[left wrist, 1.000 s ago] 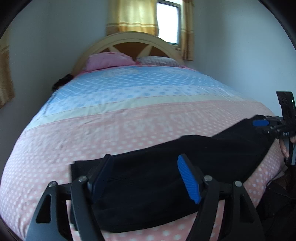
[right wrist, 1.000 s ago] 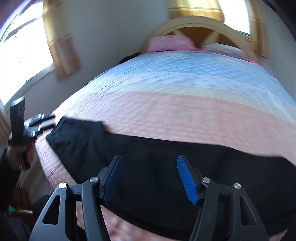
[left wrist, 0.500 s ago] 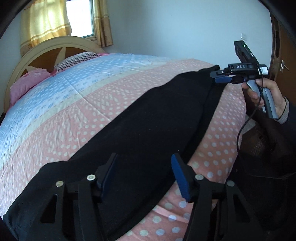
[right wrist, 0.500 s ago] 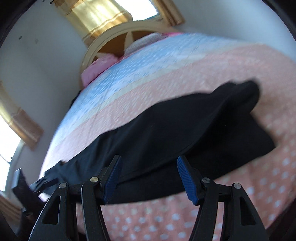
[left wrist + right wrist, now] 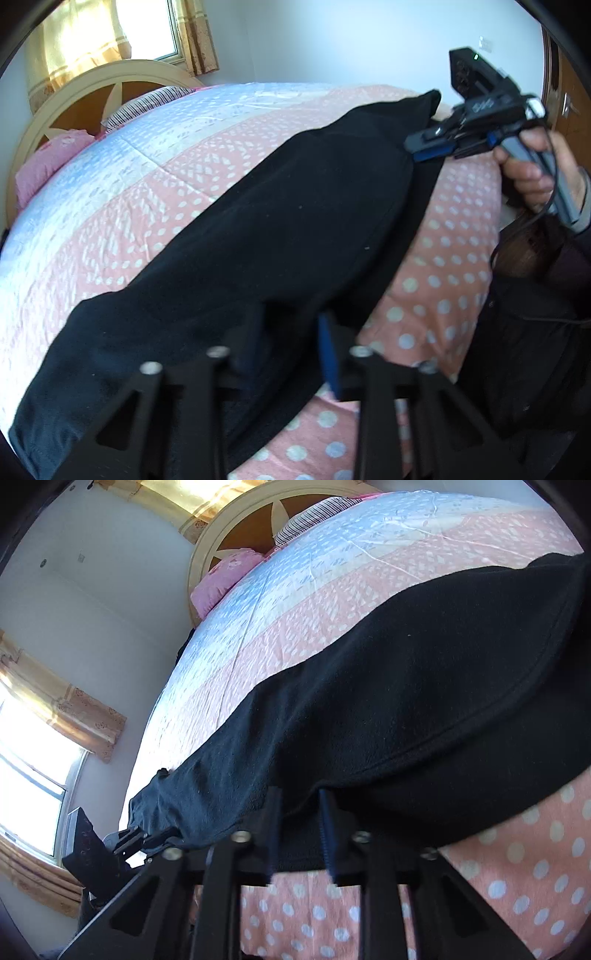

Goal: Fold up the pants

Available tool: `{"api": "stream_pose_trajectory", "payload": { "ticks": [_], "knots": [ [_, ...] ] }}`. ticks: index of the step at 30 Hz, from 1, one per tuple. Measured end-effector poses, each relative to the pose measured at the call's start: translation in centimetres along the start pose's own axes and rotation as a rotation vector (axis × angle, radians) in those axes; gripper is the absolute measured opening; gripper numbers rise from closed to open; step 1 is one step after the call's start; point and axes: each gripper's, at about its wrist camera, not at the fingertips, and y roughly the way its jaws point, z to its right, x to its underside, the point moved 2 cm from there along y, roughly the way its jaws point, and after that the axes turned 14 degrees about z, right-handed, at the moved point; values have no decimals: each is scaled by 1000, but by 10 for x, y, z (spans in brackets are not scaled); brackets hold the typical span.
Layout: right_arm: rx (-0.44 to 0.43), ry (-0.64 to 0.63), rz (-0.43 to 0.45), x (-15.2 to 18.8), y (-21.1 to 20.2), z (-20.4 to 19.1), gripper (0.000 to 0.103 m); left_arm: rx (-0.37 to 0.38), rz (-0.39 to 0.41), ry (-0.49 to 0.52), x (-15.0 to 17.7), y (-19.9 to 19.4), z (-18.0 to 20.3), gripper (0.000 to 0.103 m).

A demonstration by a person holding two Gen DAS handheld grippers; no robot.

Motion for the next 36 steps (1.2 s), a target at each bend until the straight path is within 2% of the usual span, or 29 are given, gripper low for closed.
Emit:
{"api": "stream_pose_trajectory", "payload": {
  "ticks": [4,9,12,16,21,23,25,27,29,30,31,34,35,36],
  "knots": [
    [7,-29,22,-1,-3,-6,3,15,-1,11,0,-1,2,9],
    [-24,-88,95,-9,-36,-21,2,22,52,-14,-3,-16,-6,5],
    [-14,-116,77,0,-44,-21,2,25,50,-5,2,-22,-6,5],
    [29,-88,19,14,-31,-1,2,20,8,4,14,-12,-7,5],
    [39,-84,8,13,-24,10,2,18,23,9,10,-10,-5,6],
    [50,-114,-14,14,-18,9,2,8,20,68,11,-11,2,8],
    [47,-112,-9,13,-17,10,2,12,16,118,11,-13,8,16],
    [39,-109,-18,13,-19,12,3,16,7,123,11,-16,10,19],
    [45,-108,-12,12,-28,18,3,38,0,125,13,-21,12,32],
    [66,-121,7,9,-34,20,4,39,-2,140,14,-24,14,43],
    [71,-126,26,6,-43,23,4,43,-1,157,14,-28,16,48],
    [65,-70,123,-12,-77,35,4,40,23,188,12,-41,16,49],
    [84,-55,166,-19,-89,41,14,38,36,172,7,-44,14,51],
    [113,-34,216,-30,-103,52,41,32,54,152,3,-46,10,56]
  ]
}}
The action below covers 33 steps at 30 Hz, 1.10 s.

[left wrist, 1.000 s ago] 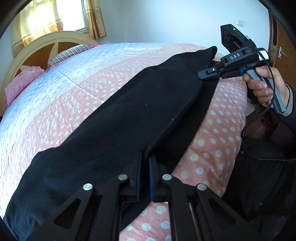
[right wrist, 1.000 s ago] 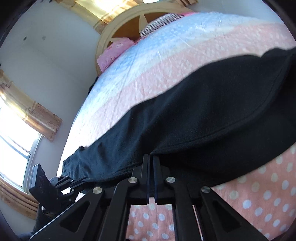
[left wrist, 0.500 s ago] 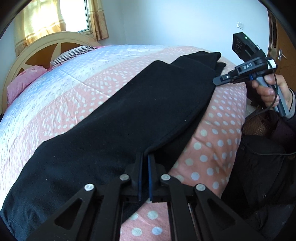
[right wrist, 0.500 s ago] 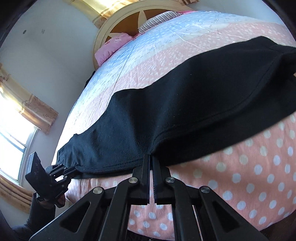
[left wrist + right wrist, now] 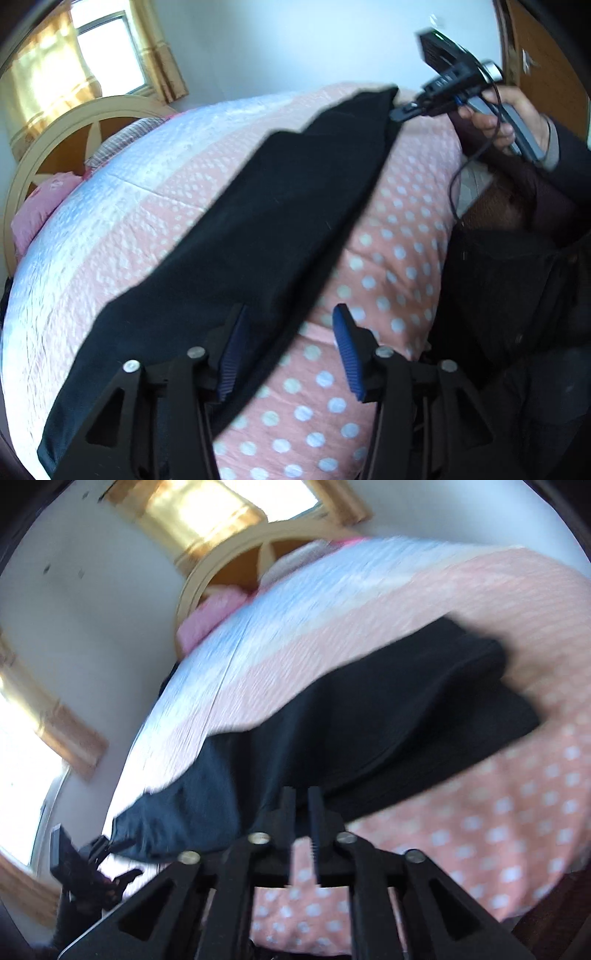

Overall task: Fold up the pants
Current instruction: 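Lift the hems with the right gripper and fold them toward the waistband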

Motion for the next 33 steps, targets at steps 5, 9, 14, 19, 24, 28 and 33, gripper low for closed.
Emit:
{"api": "stream_pose_trajectory", "payload": {
  "ticks": [5,9,14,19,24,28,33],
  "knots": [
    [114,126,129,-36,-25,55,74,-31,82,-78,-31,17,-7,68],
    [118,195,86,-50,-14,87,51,-7,59,-86,-40,53,4,68],
    [139,228,46,-72,24,100,9,22,-2,-134,-31,84,3,69],
    [-26,100,171,-123,21,51,7,45,6,-241,-24,84,-10,72],
    [-50,28,213,-124,-6,41,7,59,2,-258,-21,88,-11,73],
    [40,113,139,-79,-7,89,7,78,-2,-269,-20,88,-15,74],
    [90,251,86,-36,-14,145,7,94,-9,-268,-19,87,-15,75]
  ]
}}
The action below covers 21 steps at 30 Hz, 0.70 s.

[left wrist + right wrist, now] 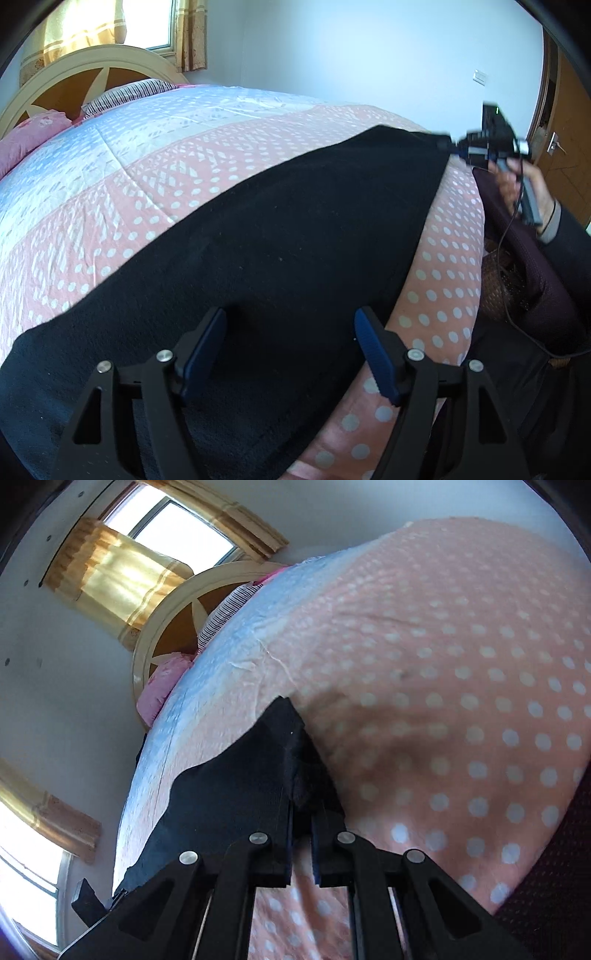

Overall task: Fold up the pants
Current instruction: 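Lift the hems with the right gripper and fold them toward the waistband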

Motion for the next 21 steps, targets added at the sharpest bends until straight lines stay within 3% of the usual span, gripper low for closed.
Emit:
{"api": "stream_pose_trajectory", "payload": {
  "ticks": [6,8,9,12,13,15,17,21],
  "knots": [
    [3,-85,32,-9,5,-24,9,-25,24,94,-15,-5,21,74],
    [55,-89,17,-9,8,-21,26,0,49,117,-28,-8,35,74],
    [98,-89,35,-13,3,-17,41,8,56,141,-33,-8,42,75],
    [174,-68,136,-32,-11,-8,44,16,55,205,-40,2,53,75],
    [163,-56,144,-40,-13,-6,44,16,50,198,-40,6,51,75],
    [88,-37,131,-52,-9,-9,44,6,34,151,-35,14,43,75],
    [70,-55,83,-60,6,-15,44,-8,22,99,-30,19,33,75],
    [52,-57,-76,-62,53,-25,44,-29,9,50,-16,23,20,75]
  ]
}}
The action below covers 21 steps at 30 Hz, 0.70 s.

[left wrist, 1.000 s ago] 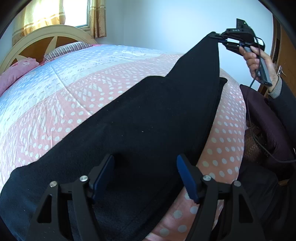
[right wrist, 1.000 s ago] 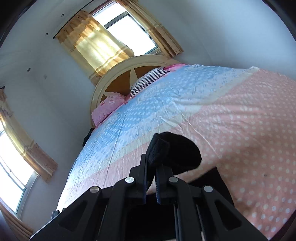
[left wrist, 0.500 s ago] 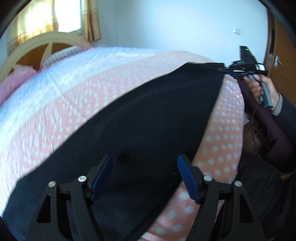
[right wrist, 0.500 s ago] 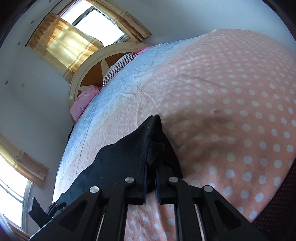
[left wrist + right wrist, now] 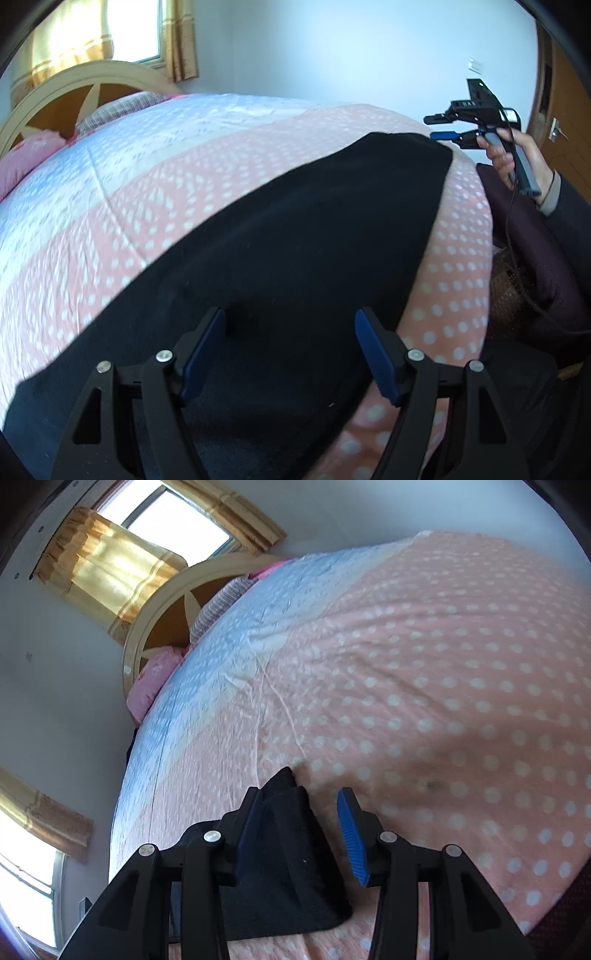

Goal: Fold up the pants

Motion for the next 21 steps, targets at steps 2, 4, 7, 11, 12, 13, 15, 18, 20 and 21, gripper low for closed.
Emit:
{"api": "stream_pose_trajectory", "payload": {
  "ticks": [2,4,7,11,12,13,15,18,20,21],
  "knots": [
    [-5,-15,-71,4,17,-6,33,2,11,-17,-1,-3,-4,75],
    [7,-73,-87,7,26,-16,14,6,13,-30,1,-2,-7,75],
    [-25,-162,-1,6,10,-37,10,8,10,-41,2,-3,-11,75],
    [-34,-203,106,4,0,-43,10,11,9,-39,0,0,-9,77],
    [1,-227,127,3,1,-39,10,8,6,-34,0,1,-7,77],
    [30,-235,136,1,6,-35,10,4,5,-28,0,1,-6,78],
    [61,-192,85,3,20,-18,17,-1,4,-17,0,3,-3,79],
    [85,-168,94,6,17,-8,47,-5,5,-16,0,4,0,79],
    [96,-156,129,5,1,-6,54,-3,4,-22,-1,4,0,79],
    [95,-139,149,5,-9,-4,54,-1,3,-23,-1,5,-1,80]
  ]
}}
